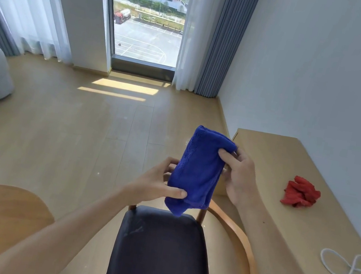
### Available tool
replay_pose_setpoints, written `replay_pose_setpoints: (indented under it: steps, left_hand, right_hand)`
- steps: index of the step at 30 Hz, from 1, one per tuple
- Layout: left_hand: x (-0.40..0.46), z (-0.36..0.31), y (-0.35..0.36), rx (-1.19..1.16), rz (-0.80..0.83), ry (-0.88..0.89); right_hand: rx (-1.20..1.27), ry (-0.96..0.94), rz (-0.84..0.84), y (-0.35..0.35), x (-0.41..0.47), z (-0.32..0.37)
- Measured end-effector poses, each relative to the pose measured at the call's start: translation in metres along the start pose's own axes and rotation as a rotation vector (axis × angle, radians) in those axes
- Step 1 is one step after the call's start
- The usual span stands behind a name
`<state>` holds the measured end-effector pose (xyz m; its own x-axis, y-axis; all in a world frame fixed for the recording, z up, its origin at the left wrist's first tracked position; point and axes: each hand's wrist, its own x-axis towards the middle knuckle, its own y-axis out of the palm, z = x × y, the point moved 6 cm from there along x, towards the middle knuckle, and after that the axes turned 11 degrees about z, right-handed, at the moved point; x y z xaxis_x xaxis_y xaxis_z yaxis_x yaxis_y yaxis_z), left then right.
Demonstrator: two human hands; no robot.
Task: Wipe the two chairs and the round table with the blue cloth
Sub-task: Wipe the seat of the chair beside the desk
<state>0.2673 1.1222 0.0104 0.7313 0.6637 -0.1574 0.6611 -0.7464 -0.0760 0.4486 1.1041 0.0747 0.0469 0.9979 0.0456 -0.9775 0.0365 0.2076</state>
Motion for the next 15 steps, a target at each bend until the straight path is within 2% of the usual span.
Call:
replay_pose_setpoints:
  steps: [3, 5, 9, 13, 15]
  left_hand:
    - [0.004, 0.005, 0.005, -0.028, -0.017, -0.016]
    - [0.005, 0.01, 0.006, -0.1, -0.044, -0.018]
    - [0.005, 0.033, 0.015, -0.297, -0.033, -0.012]
    - [0.008, 0.084, 0.03, -0.246, -0.078, -0.125]
    - [0.007, 0.119, 0.037, -0.204, -0.068, -0.222]
  right_hand:
    - [0.137, 0.044, -0.018, -0.005, -0.003, -0.015]
    - [0.175, 0.069, 0.03, -0.006, -0.008, -0.028]
    - [0.019, 0.176, 0.168, -0.002, -0.02, -0.068]
    - [-0.202, 0.251, -0.002, -0.015, -0.025, -0.114]
    - [-0.306, 0.327, -0.022, -0.024, -0.03, -0.145]
